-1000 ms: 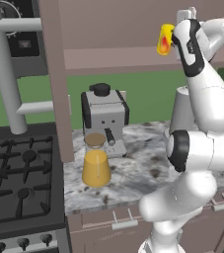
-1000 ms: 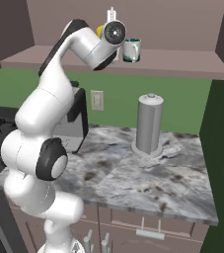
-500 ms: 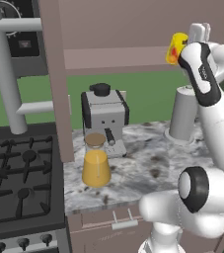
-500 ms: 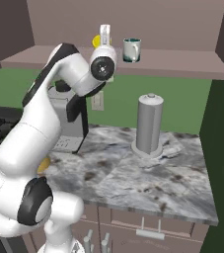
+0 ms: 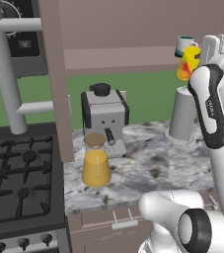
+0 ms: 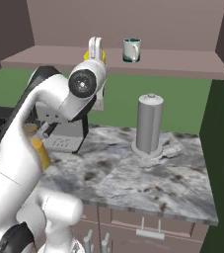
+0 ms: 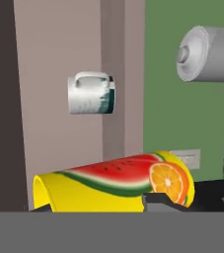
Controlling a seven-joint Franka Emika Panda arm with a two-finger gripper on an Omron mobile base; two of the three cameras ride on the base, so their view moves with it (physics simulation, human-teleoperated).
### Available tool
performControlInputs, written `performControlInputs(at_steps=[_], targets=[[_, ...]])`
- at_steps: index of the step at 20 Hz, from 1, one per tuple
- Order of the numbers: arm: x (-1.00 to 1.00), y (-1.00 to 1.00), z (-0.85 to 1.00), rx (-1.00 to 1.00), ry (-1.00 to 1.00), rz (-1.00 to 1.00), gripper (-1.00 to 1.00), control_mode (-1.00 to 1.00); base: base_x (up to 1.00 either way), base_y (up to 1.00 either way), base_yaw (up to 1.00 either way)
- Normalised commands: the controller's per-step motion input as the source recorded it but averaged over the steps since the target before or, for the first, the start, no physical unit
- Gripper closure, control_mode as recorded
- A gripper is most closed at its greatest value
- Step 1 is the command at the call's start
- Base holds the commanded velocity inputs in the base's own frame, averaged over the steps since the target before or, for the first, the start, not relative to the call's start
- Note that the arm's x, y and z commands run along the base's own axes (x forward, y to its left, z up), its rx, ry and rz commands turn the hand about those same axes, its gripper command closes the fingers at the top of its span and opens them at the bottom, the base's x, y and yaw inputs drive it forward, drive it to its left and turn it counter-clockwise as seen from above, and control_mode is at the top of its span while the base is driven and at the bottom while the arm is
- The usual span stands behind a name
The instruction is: There is a tray on the dining counter. Grab the cup, mug, and pitcher and place them on the tray. The pitcher may be placed next to the tray if it cannot fit the tray.
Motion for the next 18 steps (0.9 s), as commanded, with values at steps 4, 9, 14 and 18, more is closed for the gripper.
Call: performControlInputs(at_steps=[4, 9, 14, 18], targets=[[-0.95, 0.03, 0.00, 0.00, 0.23, -0.03, 1.00, -1.00, 0.00, 0.00, 0.00], [-0.84, 0.00, -0.05, 0.00, 0.18, -0.01, 1.00, -1.00, 0.00, 0.00, 0.00], [-0.77, 0.00, -0.35, 0.00, 0.05, 0.00, 1.00, -1.00, 0.00, 0.00, 0.00], [-0.59, 0.03, -0.39, 0.00, 0.00, 0.00, 1.00, -1.00, 0.00, 0.00, 0.00]])
